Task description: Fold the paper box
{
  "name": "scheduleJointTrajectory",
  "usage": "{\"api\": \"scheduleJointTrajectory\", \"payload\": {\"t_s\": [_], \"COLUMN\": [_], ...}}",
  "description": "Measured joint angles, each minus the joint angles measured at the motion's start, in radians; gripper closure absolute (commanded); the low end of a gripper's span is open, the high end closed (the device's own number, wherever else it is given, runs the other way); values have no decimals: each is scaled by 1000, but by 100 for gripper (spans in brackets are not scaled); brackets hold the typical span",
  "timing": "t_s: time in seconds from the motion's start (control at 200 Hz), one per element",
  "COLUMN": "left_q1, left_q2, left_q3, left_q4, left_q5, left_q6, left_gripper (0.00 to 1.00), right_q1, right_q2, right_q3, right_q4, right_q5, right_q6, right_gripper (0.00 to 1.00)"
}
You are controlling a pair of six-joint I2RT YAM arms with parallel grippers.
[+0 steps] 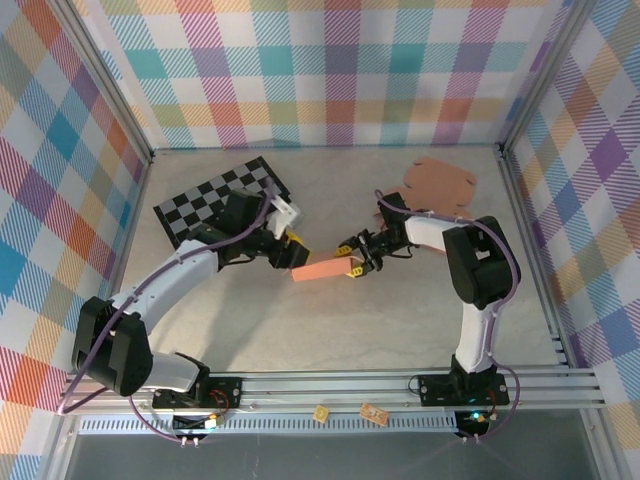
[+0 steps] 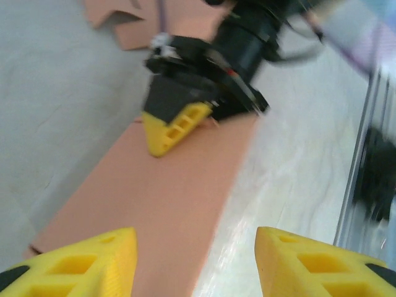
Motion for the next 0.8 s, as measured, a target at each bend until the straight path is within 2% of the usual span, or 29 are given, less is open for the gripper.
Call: {"api": "scheduleJointTrajectory", "payload": {"t_s": [0.075,0.2,0.355,0.54,0.8], "left_q1": [-41,-61,-89,-104,-104], "left_q2": [-8,-42,-90,-41,63], "left_q3": [4,-9,-60,-98,-84], "left_q4": [-55,-110,-125,-59,171], "left_q5": [-27,-70,-117,-171,-264], "left_q6": [120,266,378,422,425], "left_gripper": [42,29,28,28,23], "right_q1": [-23,-52,-72,-76,-114], "right_q2": [27,57,76,93,119], "right_q3": [21,66,102,134,179], "right_q4": [-75,-186,-295,-369,-434], "right_q5": [-46,-76,-75,-68,-50], "right_q6": [-29,-78,-117,-122,-117], "right_gripper": [53,52,51,50,53]}}
